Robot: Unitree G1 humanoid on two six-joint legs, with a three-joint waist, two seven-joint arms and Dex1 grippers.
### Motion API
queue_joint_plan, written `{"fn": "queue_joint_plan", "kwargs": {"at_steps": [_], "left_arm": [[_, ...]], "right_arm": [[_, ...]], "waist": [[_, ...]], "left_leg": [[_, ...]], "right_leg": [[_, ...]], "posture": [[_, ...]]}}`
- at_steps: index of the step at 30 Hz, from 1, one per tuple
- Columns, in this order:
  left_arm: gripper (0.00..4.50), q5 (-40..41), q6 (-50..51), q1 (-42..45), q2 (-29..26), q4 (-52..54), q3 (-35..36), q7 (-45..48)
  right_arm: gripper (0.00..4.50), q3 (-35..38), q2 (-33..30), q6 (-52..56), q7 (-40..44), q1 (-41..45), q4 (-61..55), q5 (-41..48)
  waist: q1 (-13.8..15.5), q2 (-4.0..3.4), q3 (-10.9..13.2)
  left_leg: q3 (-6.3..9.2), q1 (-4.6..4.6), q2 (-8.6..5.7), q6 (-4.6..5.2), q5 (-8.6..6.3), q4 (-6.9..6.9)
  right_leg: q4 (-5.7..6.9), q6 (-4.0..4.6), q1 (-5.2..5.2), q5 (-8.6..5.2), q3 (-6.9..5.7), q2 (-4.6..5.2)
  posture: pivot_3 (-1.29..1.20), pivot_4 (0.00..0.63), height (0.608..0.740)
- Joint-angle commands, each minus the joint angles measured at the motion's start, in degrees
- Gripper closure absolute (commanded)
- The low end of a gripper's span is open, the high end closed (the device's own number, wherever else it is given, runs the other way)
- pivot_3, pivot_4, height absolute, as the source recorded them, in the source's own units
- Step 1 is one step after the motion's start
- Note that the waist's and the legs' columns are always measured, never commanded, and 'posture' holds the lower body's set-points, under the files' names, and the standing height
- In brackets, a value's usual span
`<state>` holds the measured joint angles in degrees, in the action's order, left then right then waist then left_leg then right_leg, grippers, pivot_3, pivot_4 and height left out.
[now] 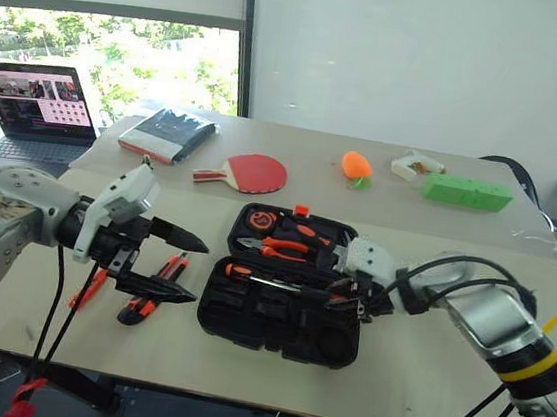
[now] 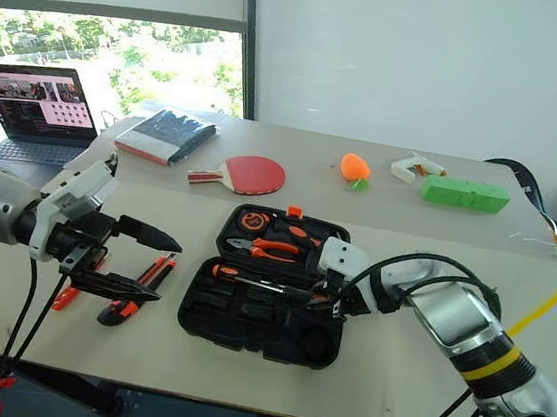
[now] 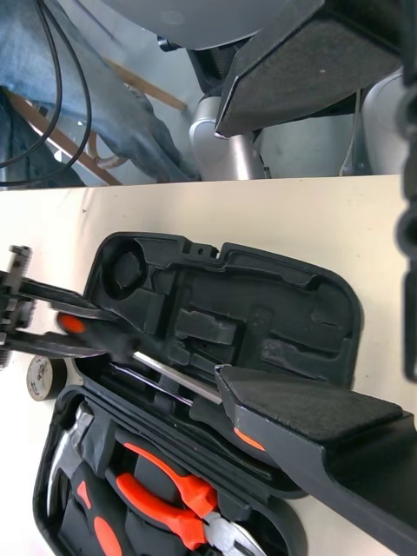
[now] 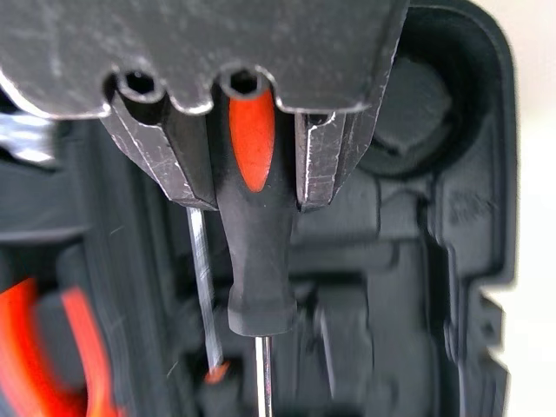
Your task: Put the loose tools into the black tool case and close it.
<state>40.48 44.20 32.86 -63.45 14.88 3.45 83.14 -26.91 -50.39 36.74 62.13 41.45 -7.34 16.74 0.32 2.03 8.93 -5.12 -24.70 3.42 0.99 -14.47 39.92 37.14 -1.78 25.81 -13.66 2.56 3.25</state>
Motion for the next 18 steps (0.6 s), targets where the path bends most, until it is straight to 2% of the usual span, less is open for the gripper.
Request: {"fn": "queue_joint_plan", "kwargs": {"at_steps": [1,9,11,12,17,18], "left_arm": [[0.00,1.4,0.7,-0.7,-1.2,2.5,2.6,-1.1],[0.00,2.4,1.3,-0.1,-0.8,3.1,2.2,-2.6],[0.00,2.4,1.1,0.2,-0.6,2.9,1.9,-2.9],[0.00,2.4,1.0,0.3,-0.4,2.9,1.8,-3.1],[0.00,2.2,0.7,0.9,-0.1,2.3,1.3,-3.1],[0.00,2.2,0.6,1.0,-0.1,2.2,1.2,-3.1]], "right_arm": [[3.51,0.5,1.2,-1.2,1.1,0.7,0.1,-2.9],[3.51,0.6,4.2,-0.4,2.0,0.7,1.7,-6.8],[2.50,0.9,4.7,-0.1,2.1,0.8,1.8,-7.2],[2.37,1.4,4.9,0.7,2.4,0.9,1.3,-6.8],[0.67,6.1,5.1,6.4,3.5,2.9,-2.7,-2.7],[0.67,6.8,5.3,7.2,3.4,3.1,-3.2,-2.1]], "waist": [[0.0,0.00,0.0],[0.0,0.00,0.0],[0.0,0.00,0.0],[0.0,0.00,0.0],[0.0,0.00,0.0],[0.1,0.00,0.0]], "left_leg": [[0.00,0.01,0.00,0.00,0.00,0.01],[0.02,0.07,0.00,-0.04,0.03,0.01],[0.02,0.07,0.00,-0.05,0.03,0.01],[0.02,0.07,0.00,-0.05,0.03,0.01],[0.03,0.07,0.01,-0.05,0.03,-0.01],[0.03,0.07,0.00,-0.05,0.03,-0.01]], "right_leg": [[0.01,0.00,-0.01,0.01,0.00,0.00],[0.14,0.04,-0.01,0.04,-0.01,-0.04],[0.15,0.05,-0.01,0.04,-0.01,-0.05],[0.15,0.05,-0.01,0.04,-0.01,-0.05],[0.14,0.05,-0.01,0.04,-0.01,-0.05],[0.14,0.05,-0.01,0.04,-0.01,-0.05]], "posture": [[0.00,0.150,0.736],[0.00,0.150,0.736],[0.00,0.150,0.736],[0.00,0.150,0.736],[0.00,0.150,0.736],[0.00,0.150,0.736]]}}
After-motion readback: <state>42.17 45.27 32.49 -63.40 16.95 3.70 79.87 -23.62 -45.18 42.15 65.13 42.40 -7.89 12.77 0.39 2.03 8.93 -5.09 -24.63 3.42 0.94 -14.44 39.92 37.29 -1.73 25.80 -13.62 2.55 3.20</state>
